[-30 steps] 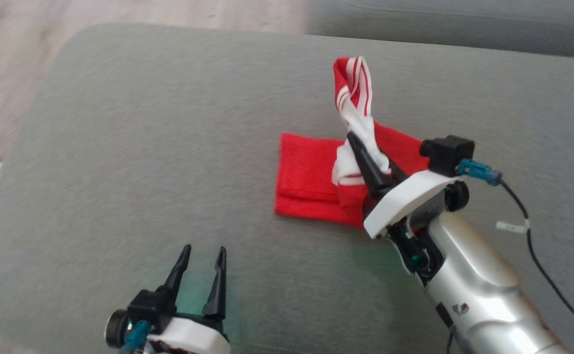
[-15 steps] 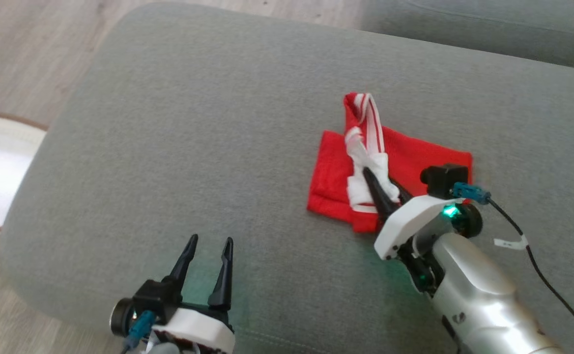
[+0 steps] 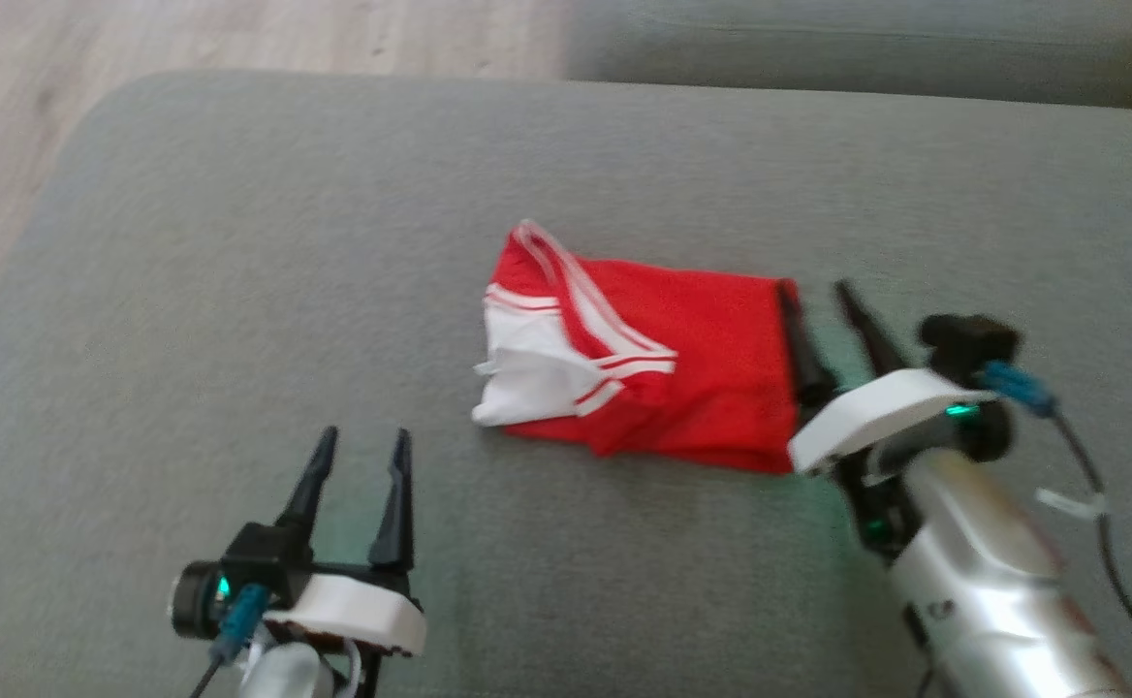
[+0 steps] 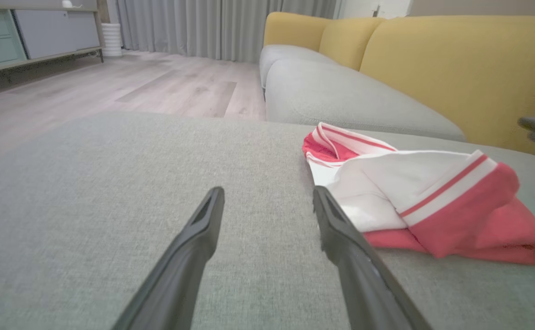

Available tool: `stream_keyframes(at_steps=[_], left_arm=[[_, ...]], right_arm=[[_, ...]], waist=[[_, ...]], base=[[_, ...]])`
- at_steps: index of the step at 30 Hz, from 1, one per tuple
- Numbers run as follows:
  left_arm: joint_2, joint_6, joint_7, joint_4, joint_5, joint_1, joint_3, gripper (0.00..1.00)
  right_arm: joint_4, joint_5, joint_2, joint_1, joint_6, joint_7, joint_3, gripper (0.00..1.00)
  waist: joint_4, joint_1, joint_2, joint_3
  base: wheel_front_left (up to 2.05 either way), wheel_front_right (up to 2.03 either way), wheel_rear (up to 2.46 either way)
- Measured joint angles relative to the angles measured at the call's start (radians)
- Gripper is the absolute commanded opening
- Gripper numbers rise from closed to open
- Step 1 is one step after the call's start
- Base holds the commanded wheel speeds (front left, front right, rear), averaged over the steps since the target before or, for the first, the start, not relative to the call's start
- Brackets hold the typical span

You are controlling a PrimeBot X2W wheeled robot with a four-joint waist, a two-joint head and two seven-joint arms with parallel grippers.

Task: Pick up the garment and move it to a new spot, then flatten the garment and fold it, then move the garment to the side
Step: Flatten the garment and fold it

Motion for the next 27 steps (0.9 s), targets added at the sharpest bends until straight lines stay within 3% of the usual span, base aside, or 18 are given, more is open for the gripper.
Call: stream_keyframes(at_steps=[5, 10, 17, 26, 27], left_arm=[[-0.001, 0.017, 0.000, -0.007, 0.041, -0.001, 0.048, 1.00], [0.000, 0.043, 0.000, -0.022, 0.060, 0.010, 0.087, 1.00], [0.000, 0.072, 0.000, -0.036, 0.087, 0.160, 0.110, 1.00], [0.000, 0.072, 0.000, -0.048, 0.086, 0.152, 0.099, 1.00], [0.000, 0.071, 0.000, -0.048, 0.086, 0.146, 0.090, 1.00]], right_arm=[[-0.086, -0.190, 0.000, 0.081, 0.000, -0.003, -0.215, 1.00], [-0.134, -0.283, 0.003, 0.190, 0.000, -0.003, -0.301, 1.00], [-0.192, -0.287, 0.016, 0.326, 0.000, -0.003, -0.312, 1.00], [-0.217, -0.287, 0.018, 0.338, 0.000, -0.003, -0.298, 1.00], [-0.215, -0.285, 0.018, 0.336, 0.000, -0.003, -0.286, 0.84]], waist=[[-0.066, 0.0000, 0.0000, -0.020], [-0.110, 0.0000, 0.0000, -0.042], [-0.157, -0.0001, 0.0000, -0.092], [-0.139, -0.0001, 0.0000, -0.077], [-0.132, 0.0000, 0.0000, -0.073]], base=[[0.00, 0.00, 0.00], [0.00, 0.00, 0.00], [0.00, 0.00, 0.00], [0.00, 0.00, 0.00], [0.00, 0.00, 0.00]])
